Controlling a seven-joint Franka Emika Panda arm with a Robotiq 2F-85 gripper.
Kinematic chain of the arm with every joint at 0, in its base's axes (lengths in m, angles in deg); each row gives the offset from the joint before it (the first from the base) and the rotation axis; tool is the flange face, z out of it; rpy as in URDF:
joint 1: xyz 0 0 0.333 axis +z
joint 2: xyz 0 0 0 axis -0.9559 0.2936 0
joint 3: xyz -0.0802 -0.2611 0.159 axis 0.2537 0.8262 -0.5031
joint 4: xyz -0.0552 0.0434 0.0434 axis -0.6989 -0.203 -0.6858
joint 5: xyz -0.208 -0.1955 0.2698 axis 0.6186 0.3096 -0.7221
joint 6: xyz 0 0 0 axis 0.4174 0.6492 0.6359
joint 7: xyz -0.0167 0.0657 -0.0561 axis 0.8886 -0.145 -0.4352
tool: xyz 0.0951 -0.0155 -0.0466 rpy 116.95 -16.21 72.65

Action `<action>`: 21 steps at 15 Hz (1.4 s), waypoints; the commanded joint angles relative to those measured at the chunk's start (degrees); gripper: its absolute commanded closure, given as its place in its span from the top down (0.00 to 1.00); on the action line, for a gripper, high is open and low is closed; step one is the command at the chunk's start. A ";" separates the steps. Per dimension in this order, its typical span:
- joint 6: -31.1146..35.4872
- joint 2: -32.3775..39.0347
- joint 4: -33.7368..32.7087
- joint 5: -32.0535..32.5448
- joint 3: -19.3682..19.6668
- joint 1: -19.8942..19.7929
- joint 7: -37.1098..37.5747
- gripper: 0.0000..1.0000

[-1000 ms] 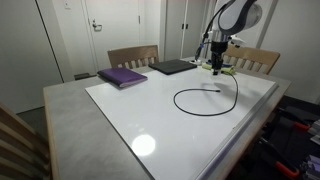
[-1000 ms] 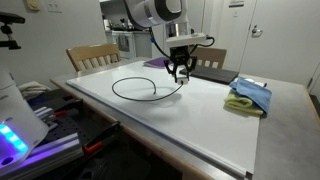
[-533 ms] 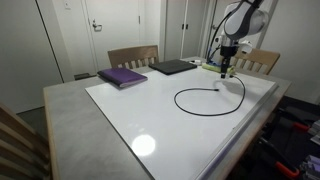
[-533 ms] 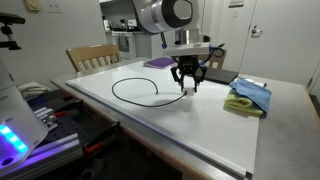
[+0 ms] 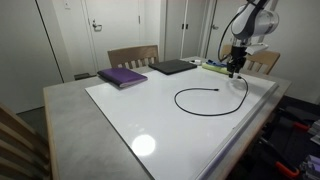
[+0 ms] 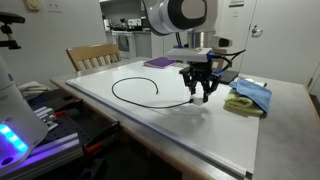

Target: Straighten out the cable

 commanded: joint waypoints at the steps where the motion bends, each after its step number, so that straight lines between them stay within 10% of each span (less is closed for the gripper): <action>1: 0.52 0.74 0.22 -2.46 1.68 -0.17 7.96 0.26; 16: -0.24 2.96 0.83 -3.62 6.44 1.76 24.68 0.26; 17: -1.16 2.67 0.78 -3.65 6.09 1.53 23.77 0.41; 18: -1.54 2.60 0.73 -3.52 5.79 1.33 22.86 0.76; 21: -4.12 1.47 0.36 -0.64 6.59 3.16 22.12 0.91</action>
